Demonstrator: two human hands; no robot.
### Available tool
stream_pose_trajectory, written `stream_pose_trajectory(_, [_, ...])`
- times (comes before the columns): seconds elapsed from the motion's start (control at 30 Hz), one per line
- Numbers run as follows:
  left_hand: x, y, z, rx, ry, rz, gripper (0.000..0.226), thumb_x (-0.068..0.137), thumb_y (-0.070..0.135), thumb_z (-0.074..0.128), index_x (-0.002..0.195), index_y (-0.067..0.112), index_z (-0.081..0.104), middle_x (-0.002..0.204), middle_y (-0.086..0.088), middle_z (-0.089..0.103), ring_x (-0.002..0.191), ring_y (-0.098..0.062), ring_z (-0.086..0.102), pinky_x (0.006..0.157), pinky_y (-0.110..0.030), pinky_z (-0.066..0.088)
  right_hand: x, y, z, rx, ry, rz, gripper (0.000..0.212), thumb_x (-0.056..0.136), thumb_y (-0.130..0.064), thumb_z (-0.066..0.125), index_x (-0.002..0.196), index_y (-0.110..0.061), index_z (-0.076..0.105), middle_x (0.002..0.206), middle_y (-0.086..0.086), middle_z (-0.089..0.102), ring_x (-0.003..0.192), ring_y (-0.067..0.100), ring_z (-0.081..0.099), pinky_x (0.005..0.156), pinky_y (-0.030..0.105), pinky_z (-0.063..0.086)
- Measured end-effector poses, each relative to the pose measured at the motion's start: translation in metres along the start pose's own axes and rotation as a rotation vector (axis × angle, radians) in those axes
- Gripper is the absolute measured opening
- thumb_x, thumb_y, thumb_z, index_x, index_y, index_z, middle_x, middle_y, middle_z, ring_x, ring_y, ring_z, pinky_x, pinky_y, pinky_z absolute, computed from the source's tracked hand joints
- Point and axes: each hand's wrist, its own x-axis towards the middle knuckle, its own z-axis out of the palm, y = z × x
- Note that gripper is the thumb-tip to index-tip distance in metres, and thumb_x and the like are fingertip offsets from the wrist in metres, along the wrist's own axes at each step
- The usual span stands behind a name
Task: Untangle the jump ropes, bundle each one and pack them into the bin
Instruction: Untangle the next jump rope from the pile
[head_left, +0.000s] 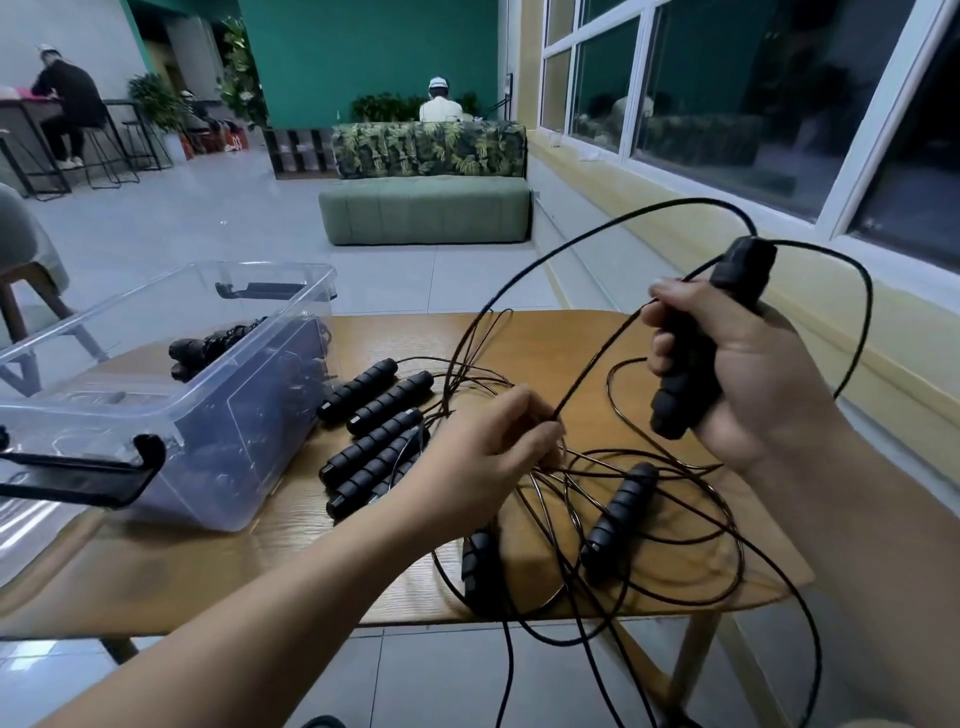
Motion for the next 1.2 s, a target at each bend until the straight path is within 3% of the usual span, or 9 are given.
stream_pose_trajectory(0.13, [0.004,-0.001,-0.004,0.022,0.070,0.048,0.007,0.108,0.022,0.061,0.104,0.024,0.067,0.083,0.003,0.075,0.081,-0.022,0.072,0.080,-0.053,0.056,0.002,0.007,-0.001,-0.010,-0.014,0.037,0.020,0.097,-0.018,0.077,0.110,-0.008,0.066,0.086,0.005,0.073,0.063,0.012,0.060,0.058,0.023,0.052])
stream_pose_trajectory(0.23, [0.003,0.001,-0.003,-0.016,0.106,0.088,0.007,0.108,0.023,0.060,0.106,0.026,0.066,0.080,-0.001,0.072,0.076,-0.036,0.067,0.073,-0.062,0.053,-0.004,0.019,0.007,-0.168,-0.099,0.049,0.021,0.096,-0.016,0.077,0.111,-0.002,0.072,0.087,0.010,0.076,0.064,0.017,0.061,0.060,0.027,0.051])
stream_pose_trajectory(0.43, [0.002,0.001,0.002,-0.036,0.114,0.124,0.017,0.109,0.029,0.057,0.105,0.014,0.063,0.077,-0.002,0.069,0.075,-0.029,0.069,0.071,-0.056,0.055,-0.016,0.038,0.020,-0.469,-0.230,-0.017,0.010,0.093,-0.012,0.081,0.099,-0.006,0.074,0.079,0.013,0.072,0.065,0.028,0.066,0.060,0.037,0.052])
stream_pose_trajectory(0.57, [0.002,-0.004,0.002,-0.043,0.057,0.098,0.013,0.106,0.021,0.060,0.102,0.010,0.067,0.081,-0.002,0.071,0.079,-0.027,0.072,0.075,-0.055,0.057,-0.019,0.029,0.023,-0.387,-0.267,0.030,0.014,0.094,-0.010,0.078,0.103,0.000,0.071,0.081,0.015,0.075,0.064,0.024,0.066,0.059,0.033,0.050])
stream_pose_trajectory(0.73, [0.001,-0.014,0.005,0.074,-0.012,0.040,0.009,0.103,0.014,0.066,0.105,0.019,0.074,0.088,0.008,0.075,0.087,-0.008,0.074,0.081,-0.029,0.059,-0.021,0.011,0.020,-0.238,-0.283,0.002,0.009,0.096,-0.013,0.074,0.101,-0.006,0.071,0.085,0.014,0.074,0.067,0.021,0.064,0.061,0.029,0.053])
stream_pose_trajectory(0.9, [0.008,-0.017,-0.002,0.136,0.019,0.016,0.010,0.106,0.020,0.064,0.106,0.023,0.074,0.088,0.012,0.076,0.086,-0.009,0.073,0.076,-0.028,0.057,-0.013,-0.003,0.009,-0.024,-0.121,-0.028,0.014,0.097,-0.012,0.073,0.107,-0.004,0.068,0.085,0.009,0.073,0.065,0.015,0.061,0.060,0.023,0.052])
stream_pose_trajectory(1.0, [0.011,-0.018,-0.008,0.132,0.083,-0.016,0.013,0.107,0.026,0.062,0.105,0.024,0.075,0.088,0.011,0.077,0.089,-0.010,0.073,0.083,-0.040,0.058,-0.006,-0.002,0.005,0.044,-0.057,-0.019,0.023,0.097,-0.015,0.074,0.116,-0.005,0.066,0.087,0.007,0.074,0.064,0.014,0.060,0.059,0.023,0.050])
stream_pose_trajectory(1.1, [0.013,-0.018,-0.012,0.115,0.134,-0.016,0.015,0.109,0.025,0.060,0.107,0.025,0.075,0.092,0.010,0.078,0.093,-0.010,0.075,0.088,-0.046,0.059,-0.007,0.004,0.006,-0.018,-0.095,-0.014,0.033,0.092,-0.021,0.077,0.119,-0.004,0.068,0.094,0.011,0.077,0.065,0.014,0.061,0.060,0.024,0.051])
stream_pose_trajectory(1.2, [0.013,-0.014,-0.012,0.133,0.147,0.013,0.015,0.109,0.023,0.060,0.106,0.025,0.074,0.091,0.011,0.077,0.093,-0.009,0.074,0.087,-0.046,0.059,-0.012,0.014,0.010,-0.161,-0.164,-0.011,0.027,0.092,-0.019,0.077,0.114,-0.004,0.073,0.099,0.015,0.080,0.067,0.017,0.064,0.062,0.027,0.052])
